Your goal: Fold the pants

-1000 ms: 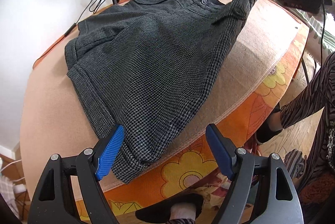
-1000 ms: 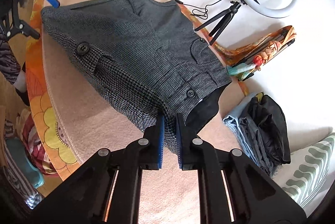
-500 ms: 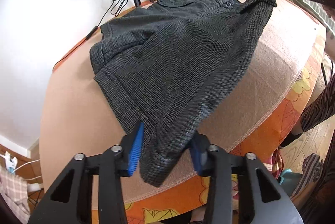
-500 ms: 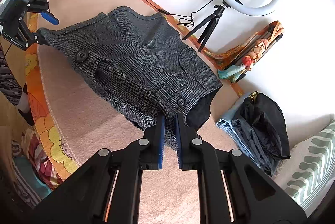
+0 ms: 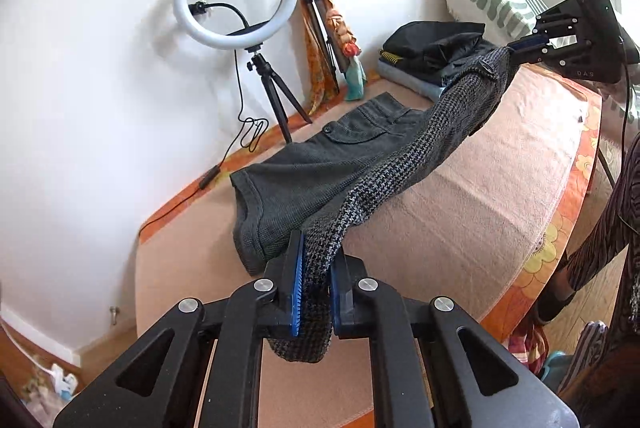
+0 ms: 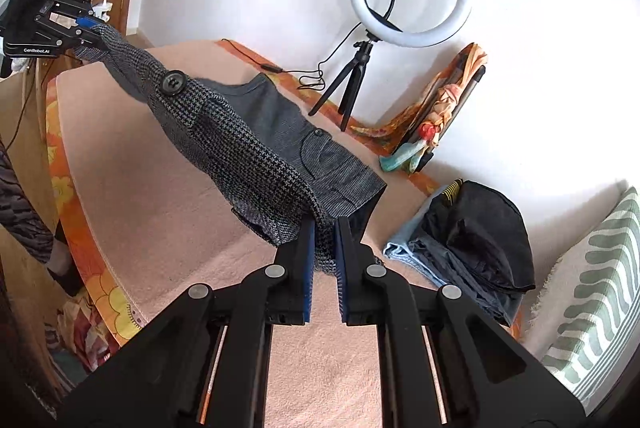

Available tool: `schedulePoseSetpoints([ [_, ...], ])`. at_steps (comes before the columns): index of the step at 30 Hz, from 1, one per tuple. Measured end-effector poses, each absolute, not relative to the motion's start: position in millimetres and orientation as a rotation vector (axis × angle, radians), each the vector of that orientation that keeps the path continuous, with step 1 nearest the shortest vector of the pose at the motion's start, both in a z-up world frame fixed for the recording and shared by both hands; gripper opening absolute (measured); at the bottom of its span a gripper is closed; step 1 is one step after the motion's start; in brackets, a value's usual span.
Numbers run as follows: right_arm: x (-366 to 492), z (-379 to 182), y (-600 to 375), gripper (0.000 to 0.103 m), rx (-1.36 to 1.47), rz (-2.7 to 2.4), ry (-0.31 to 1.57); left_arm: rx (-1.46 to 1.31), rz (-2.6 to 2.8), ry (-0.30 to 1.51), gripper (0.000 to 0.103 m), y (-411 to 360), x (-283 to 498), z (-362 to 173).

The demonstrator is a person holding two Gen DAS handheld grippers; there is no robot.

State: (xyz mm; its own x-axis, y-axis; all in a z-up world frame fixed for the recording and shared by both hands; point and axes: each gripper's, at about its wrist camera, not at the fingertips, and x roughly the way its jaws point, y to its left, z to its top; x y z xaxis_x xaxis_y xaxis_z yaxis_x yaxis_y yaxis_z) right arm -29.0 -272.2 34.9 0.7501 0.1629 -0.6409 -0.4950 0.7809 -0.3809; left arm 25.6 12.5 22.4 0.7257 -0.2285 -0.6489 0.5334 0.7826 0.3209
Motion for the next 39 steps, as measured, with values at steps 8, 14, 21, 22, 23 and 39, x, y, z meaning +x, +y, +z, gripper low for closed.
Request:
schedulePoseSetpoints([
  [8,-3,44,-265,0.009,-0.575,0.383,0.625,0.562,-0.447,0.649,0.008,17,53,30],
  [14,35,63,-259,0.009,-0.586,0.361,0.6,0.624,-0.44,0.644,0.008,9,94,52],
  [21,97,73,-258,0.009,-0.577,0.321,0.6,0.659,-0.443,0.649,0.008,-6,151,68],
  [22,106,74,-258,0.009,-0.581,0.313,0.599,0.664,-0.442,0.651,0.008,-7,160,69],
  [23,115,74,-257,0.009,-0.583,0.304,0.6,0.666,-0.441,0.654,0.008,-8,169,70],
  [39,273,-13,-263,0.009,-0.539,0.229,0.822,0.645,-0.44,0.82,0.008,-33,316,-19],
])
